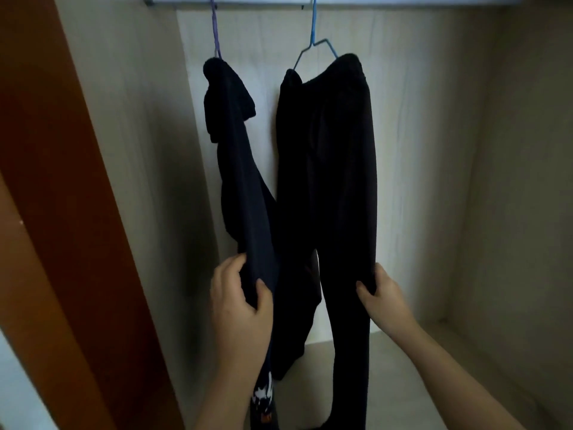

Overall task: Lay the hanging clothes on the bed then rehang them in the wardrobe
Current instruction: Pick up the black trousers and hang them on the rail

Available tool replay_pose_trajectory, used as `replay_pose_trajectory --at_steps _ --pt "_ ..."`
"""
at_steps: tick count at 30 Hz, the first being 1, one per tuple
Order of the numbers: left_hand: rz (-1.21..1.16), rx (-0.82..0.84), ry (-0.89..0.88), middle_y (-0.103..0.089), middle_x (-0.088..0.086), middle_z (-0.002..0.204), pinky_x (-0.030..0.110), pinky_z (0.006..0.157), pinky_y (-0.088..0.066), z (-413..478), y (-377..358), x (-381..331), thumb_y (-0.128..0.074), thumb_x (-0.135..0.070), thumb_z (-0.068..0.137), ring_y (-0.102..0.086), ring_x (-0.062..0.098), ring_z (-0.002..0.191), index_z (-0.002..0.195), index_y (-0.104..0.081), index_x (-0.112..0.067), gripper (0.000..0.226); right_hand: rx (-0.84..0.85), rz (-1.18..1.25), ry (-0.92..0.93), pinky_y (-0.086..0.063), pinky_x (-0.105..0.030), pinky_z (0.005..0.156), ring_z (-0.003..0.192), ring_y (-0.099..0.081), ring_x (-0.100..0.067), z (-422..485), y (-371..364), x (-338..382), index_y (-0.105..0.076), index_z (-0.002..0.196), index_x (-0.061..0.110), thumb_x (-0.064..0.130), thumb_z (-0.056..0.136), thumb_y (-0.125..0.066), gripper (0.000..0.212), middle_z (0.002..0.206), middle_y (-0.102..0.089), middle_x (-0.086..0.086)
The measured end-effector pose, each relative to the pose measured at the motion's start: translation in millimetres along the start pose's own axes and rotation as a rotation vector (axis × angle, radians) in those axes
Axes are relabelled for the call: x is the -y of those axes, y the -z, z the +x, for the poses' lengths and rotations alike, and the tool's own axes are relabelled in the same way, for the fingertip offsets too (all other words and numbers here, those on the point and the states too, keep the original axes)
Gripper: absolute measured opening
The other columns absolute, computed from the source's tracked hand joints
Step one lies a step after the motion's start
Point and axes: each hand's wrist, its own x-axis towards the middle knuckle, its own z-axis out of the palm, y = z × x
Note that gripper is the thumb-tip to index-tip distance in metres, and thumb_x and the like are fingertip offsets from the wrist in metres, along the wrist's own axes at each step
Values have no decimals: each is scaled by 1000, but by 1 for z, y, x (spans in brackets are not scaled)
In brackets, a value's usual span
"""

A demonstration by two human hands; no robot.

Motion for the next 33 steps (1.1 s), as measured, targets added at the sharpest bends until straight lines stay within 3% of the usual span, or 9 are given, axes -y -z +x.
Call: replay_pose_trajectory --at_steps 6,10,13,15,18,20,23,27,33 --pt "45 205 219 -51 -17 92 15 65 -44 -40 3 28 -56 -14 87 -56 2 84 107 -46 -28 27 123 -134 -163 -45 -35 65 79 -61 -32 -37 -12 -66 -54 105 4 12 93 -43 18 97 -66 -21" --pt "105 219 299 -57 -3 76 26 58 -44 -54 6 41 -54 -16 88 -58 13 70 77 -48 -29 18 -168 -110 -303 -43 -41 75 96 -60 -43 -30 30 -85 -54 110 -4 11 92 -42 26 103 -63 -29" --pt "88 228 345 -57 -6 71 22 56 -41 -66 6 40 -54 -16 88 -57 8 68 80 -49 -25 14 -306 -34 -351 -43 -43 80 100 -57 -45 -42 29 -77 -54 109 -1 15 94 -40 26 106 -62 -29" --pt "84 240 368 -58 -6 73 20 56 -41 -75 5 41 -54 -17 88 -58 8 69 84 -50 -22 8 -103 -22 -277 -44 -41 78 95 -60 -42 -56 1 -67 -56 87 11 17 94 -44 14 98 -63 -27" --pt "80 266 399 -57 -9 74 17 56 -39 -84 5 44 -54 -18 89 -56 3 70 91 -52 -21 4 142 -4 -223 -46 -38 74 81 -59 -28 -65 -34 -65 -40 66 28 18 93 -47 30 73 -56 -3" --pt "98 284 434 -55 -11 73 17 57 -40 -89 8 46 -53 -19 89 -56 4 71 93 -51 -21 5 169 27 -258 -50 -41 80 80 -54 -22 -59 -38 -73 -56 83 14 18 93 -47 14 78 -56 -3" --pt "144 299 449 -56 -6 75 19 59 -44 -96 11 51 -53 -20 89 -56 6 70 94 -53 -18 6 160 -32 -304 -46 -33 65 72 -55 -24 -52 -35 -85 -58 111 1 15 93 -45 26 83 -58 -9" --pt "150 292 427 -62 4 77 32 63 -49 -102 9 56 -55 -18 88 -58 13 69 95 -59 -11 11 190 -15 -325 -54 -41 70 76 -63 -33 -57 -48 -93 -59 113 0 13 93 -45 28 77 -61 -11" --pt "163 340 414 -63 2 88 33 72 -50 -117 13 70 -57 -17 87 -60 15 79 103 -59 -11 18 249 -25 -457 -43 -28 56 74 -64 -28 -97 -71 -122 -52 116 6 21 91 -49 29 81 -66 -13"
